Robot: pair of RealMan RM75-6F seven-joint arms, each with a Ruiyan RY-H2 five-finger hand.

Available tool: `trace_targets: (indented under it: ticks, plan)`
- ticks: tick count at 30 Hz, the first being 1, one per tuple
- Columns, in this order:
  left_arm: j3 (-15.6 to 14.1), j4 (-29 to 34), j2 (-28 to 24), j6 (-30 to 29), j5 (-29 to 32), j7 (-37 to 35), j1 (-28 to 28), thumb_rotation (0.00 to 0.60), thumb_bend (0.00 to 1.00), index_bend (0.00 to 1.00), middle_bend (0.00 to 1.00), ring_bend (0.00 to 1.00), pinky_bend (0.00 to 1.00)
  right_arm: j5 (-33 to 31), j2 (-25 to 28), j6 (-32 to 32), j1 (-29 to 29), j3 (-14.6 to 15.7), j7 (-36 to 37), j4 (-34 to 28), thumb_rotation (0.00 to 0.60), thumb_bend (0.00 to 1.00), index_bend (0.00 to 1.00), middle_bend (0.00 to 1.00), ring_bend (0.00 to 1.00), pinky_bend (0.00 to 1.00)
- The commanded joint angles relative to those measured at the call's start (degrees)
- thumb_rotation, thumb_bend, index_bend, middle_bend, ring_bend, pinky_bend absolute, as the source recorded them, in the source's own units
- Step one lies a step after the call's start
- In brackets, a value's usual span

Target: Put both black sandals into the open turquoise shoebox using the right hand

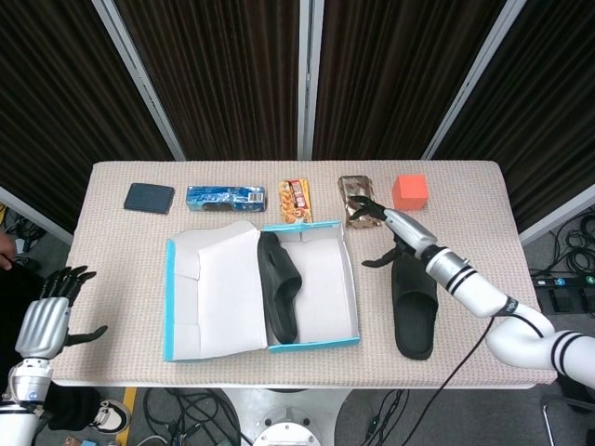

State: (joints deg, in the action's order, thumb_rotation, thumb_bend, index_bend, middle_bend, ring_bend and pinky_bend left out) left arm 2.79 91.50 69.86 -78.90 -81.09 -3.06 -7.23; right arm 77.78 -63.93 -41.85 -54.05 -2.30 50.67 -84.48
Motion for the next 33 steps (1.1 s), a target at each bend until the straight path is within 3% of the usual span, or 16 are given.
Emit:
trace_targets:
  ticks: [1, 7, 16, 26, 33]
  plan:
    - [-0.3, 0.22, -0.07, 0.1, -0.46, 0.1, -0.09, 0.6, 0.09, 0.16, 0.09, 0.03, 0.04, -10.55, 10.92, 10.13, 1.3, 3.23, -13.66, -9.34, 0.6, 0.01, 0.03, 0.24, 0.1, 0.17]
    - [-0.49, 0.64, -0.2, -0.34, -1.09, 0.16, -0.03, 0.6, 0.09, 0.16, 0.09, 0.03, 0.04, -13.29, 12.77, 16.62, 2.31, 5.12, -17.33, -9.04, 0.6, 0.0, 0.04, 0.16, 0.04, 0.14]
    - [-0.71, 0.83, -0.31, 0.31, -0.99, -0.11, -0.26, 0.6, 0.09, 0.16, 0.09, 0.03, 0.04, -16.88, 8.23, 19.78, 2.5, 6.19, -25.03, -5.19, 0.6, 0.0, 0.04, 0.14, 0.01, 0.08]
    - [-0.94, 0.66, -0.35, 0.92, -0.76, -0.88, -0.36, 0.6, 0.09, 0.16, 0.09, 0.03, 0.04, -29.47, 1.52, 15.57, -0.85, 10.55, -41.11, -1.85, 0.6, 0.0, 0.04, 0.14, 0.0, 0.08]
    - [-0.84, 0.36, -0.34, 0.59, -0.86, -1.54, -0.28, 0.6, 0.09, 0.16, 0.09, 0.03, 0.04, -36.48, -0.69, 11.92, -2.15, 10.84, -46.73, -1.98, 0.6, 0.0, 0.03, 0.1, 0.0, 0.06]
